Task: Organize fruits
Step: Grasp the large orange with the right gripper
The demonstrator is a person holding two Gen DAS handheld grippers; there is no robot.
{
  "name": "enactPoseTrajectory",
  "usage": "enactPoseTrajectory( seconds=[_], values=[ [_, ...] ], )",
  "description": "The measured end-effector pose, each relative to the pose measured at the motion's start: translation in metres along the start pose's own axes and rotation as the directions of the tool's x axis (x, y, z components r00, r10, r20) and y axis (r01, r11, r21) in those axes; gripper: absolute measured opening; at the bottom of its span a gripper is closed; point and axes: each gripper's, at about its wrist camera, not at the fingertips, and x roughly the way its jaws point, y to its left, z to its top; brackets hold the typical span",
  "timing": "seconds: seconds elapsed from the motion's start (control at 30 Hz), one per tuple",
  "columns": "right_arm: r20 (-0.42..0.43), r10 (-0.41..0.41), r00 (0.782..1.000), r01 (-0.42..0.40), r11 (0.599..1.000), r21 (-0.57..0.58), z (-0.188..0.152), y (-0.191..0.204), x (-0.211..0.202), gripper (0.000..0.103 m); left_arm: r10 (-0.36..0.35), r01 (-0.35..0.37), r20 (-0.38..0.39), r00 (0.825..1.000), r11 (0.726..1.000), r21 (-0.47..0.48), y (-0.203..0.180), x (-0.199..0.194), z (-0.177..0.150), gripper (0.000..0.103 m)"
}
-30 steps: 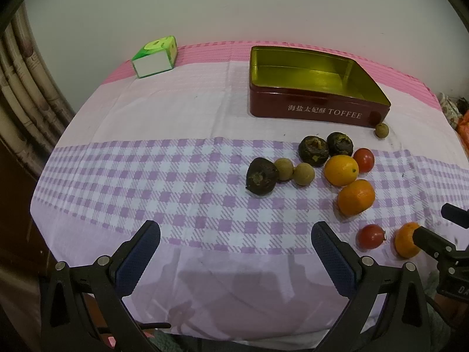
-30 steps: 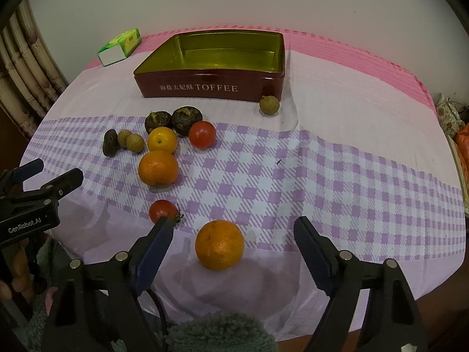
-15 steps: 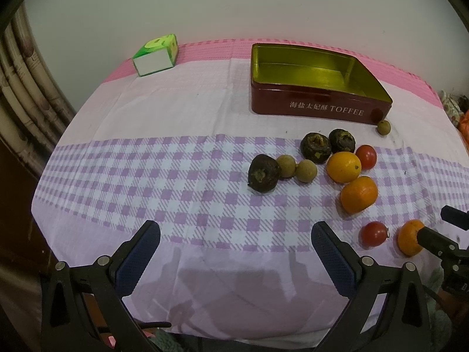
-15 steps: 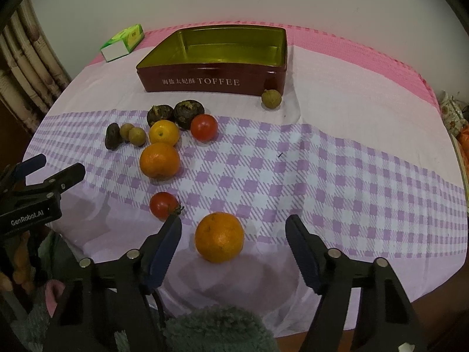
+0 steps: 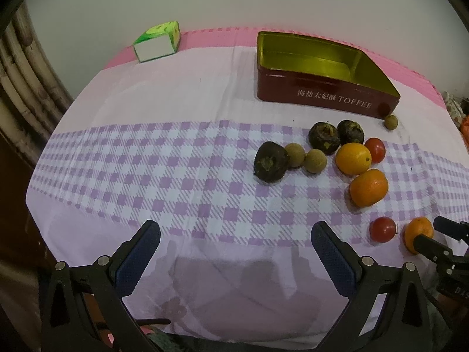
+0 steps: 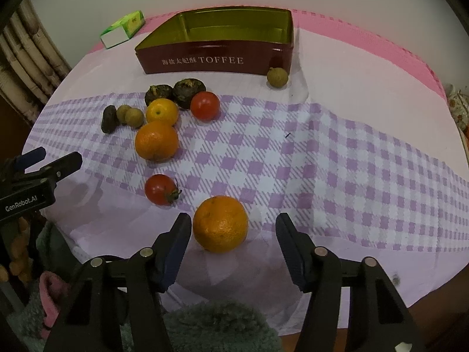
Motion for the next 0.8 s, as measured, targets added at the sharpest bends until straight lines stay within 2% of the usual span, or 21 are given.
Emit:
enactPoseTrajectory(
  seconds=[0.2,0.43,0.7,0.8],
  values=[
    [-0.024,0.01,1.0,-0.01,1.0,0.003,-0.001,0.001,0.008,0.055,-0.004,0.004,-0.016,1.0,1.0,-0.01,0.002,0.005,0.0,0.102],
    [-0.047,0.035,0.998,-0.035,0.999,0.0,0.0,0.004,0.016,0.039,-0.007,0.006,-0.032,0.999,1.0,-0.016,0.003,0.011,0.001,0.102],
    [-0.035,0.031,0.999,-0.031,0.999,0.012,0.001,0.004,0.017,0.038,-0.006,0.005,-0.043,0.999,1.0,-0.018,0.005,0.016,0.002,0.102],
    [-0.028,0.032,0.999,-0.031,0.999,0.015,0.006,0.0,0.017,0.038,-0.008,0.008,-0.037,0.999,1.0,-0.014,0.005,0.018,0.003,0.098]
  ],
)
